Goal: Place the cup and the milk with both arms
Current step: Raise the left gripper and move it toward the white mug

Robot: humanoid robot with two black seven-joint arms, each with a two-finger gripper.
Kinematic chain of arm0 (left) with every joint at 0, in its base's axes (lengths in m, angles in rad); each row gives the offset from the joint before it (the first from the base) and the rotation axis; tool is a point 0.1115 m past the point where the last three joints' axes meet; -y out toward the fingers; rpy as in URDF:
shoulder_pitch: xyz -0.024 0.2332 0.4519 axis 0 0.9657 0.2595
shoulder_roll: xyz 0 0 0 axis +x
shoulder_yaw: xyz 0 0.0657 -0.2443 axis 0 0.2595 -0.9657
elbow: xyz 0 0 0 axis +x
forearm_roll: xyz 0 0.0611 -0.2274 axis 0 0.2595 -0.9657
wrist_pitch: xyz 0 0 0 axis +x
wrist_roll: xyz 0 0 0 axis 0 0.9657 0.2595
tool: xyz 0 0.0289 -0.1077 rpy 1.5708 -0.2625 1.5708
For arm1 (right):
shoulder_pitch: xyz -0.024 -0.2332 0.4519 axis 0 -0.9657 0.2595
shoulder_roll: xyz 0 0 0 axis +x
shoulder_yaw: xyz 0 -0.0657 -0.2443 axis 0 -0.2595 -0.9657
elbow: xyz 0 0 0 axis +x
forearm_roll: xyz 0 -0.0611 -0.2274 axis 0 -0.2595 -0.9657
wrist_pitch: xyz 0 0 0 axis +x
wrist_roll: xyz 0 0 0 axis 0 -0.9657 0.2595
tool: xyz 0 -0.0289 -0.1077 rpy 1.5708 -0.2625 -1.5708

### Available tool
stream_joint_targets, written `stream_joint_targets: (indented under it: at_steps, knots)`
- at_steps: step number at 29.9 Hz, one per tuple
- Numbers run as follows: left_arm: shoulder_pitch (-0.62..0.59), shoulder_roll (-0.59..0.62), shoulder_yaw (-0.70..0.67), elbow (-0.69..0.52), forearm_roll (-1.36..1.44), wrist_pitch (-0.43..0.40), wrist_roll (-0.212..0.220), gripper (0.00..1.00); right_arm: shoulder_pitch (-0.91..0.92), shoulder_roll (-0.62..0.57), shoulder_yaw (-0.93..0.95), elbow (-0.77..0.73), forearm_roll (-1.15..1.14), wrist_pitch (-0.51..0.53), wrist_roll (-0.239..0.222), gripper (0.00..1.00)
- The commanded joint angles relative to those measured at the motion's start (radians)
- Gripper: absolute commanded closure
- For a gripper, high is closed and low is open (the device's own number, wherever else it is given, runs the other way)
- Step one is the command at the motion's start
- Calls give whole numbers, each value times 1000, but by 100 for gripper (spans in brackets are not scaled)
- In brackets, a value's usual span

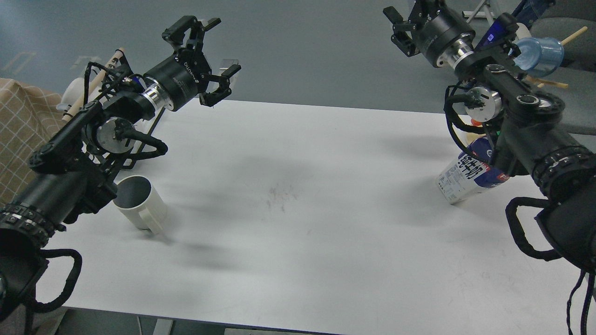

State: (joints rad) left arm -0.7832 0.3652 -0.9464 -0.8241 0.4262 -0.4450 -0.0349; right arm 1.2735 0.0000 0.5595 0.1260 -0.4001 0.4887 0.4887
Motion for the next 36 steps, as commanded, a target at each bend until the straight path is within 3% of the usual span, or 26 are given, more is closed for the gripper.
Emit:
stream_joint_targets:
  at_steps: [1,3,4,5,7,8,10,14,27,29,33,36]
  knots:
    - [-2,-5,-8,0,17,19,-10,1,1,0,0,0,6,0,0,0]
    - [-1,-11,-14,0,16,17,-43,1,-5,0,0,1,6,0,0,0]
    - [-1,-14,-9,0,17,22,-83,2,-8,0,0,1,9,0,0,0]
    - [-1,-14,-9,0,17,22,-83,2,-8,0,0,1,9,0,0,0]
    - [-4,-15,0,5,19,54,-152,2,-10,0,0,6,6,-19,0,0]
    - [-4,-19,1,5,20,72,-157,2,-8,0,0,6,6,-24,0,0]
    - [-2,-20,5,5,23,115,-157,2,-6,0,0,10,6,-21,0,0]
    - [-2,-20,12,3,23,114,-151,1,-13,0,-1,12,6,-16,0,0]
    - [2,3,67,-7,40,2,-151,1,-9,0,-4,7,6,0,0,0]
    - [-4,44,110,-19,101,-44,-149,1,-9,0,-6,9,6,0,0,0]
    - [-13,130,161,-90,222,-44,-146,1,-9,0,-13,14,4,0,0,0]
    - [-5,240,192,-213,367,-44,-137,1,-13,0,-20,12,4,0,0,0]
